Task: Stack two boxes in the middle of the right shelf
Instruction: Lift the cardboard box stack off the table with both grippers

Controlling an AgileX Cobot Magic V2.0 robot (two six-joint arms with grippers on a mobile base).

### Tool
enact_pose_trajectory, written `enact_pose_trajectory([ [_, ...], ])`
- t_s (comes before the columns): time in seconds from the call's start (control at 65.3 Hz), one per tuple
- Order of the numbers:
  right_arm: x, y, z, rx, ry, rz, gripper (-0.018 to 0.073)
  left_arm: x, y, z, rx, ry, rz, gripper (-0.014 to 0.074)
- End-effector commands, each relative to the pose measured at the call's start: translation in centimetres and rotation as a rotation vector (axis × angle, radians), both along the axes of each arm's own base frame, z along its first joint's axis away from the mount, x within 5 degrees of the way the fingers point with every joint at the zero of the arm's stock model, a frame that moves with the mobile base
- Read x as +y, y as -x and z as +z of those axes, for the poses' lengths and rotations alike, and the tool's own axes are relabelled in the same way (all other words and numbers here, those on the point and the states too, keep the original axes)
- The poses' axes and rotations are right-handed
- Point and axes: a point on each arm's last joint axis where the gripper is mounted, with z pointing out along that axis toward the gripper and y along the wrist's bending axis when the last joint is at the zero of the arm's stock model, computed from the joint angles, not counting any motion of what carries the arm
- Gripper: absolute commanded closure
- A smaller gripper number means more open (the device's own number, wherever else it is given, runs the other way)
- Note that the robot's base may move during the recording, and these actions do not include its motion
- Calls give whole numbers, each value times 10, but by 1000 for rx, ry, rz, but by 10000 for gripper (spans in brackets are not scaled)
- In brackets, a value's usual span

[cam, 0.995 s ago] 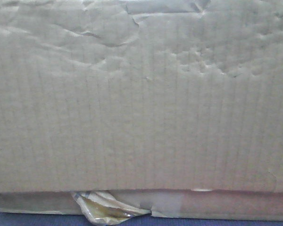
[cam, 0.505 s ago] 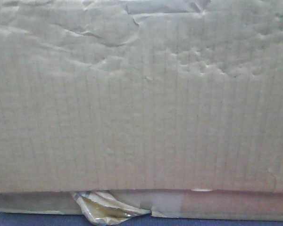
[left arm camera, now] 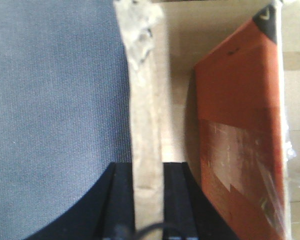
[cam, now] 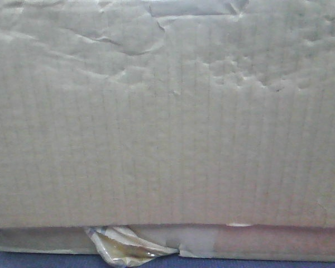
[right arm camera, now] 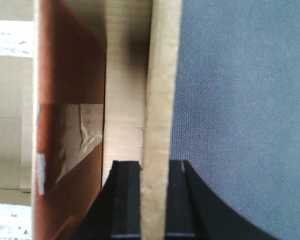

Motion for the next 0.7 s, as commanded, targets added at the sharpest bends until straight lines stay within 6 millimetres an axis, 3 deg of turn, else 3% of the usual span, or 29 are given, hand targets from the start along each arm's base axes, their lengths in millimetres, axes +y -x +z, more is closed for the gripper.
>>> enact_pose_trajectory([
  [0.0,-3,-2,3,-29,33,-5,712,1,-2,-1,2,12,15,708],
  [0.153,-5,2,15,-88,66,-38,712,8,1,14,-65,-6,53,708],
  [0.459,-2,-2,62,-335,52,-18,712,37,23,70,-365,-39,131,708],
  [0.689,5,-14,103,-642,-53,15,712,43,27,99,-576,-24,95,708],
])
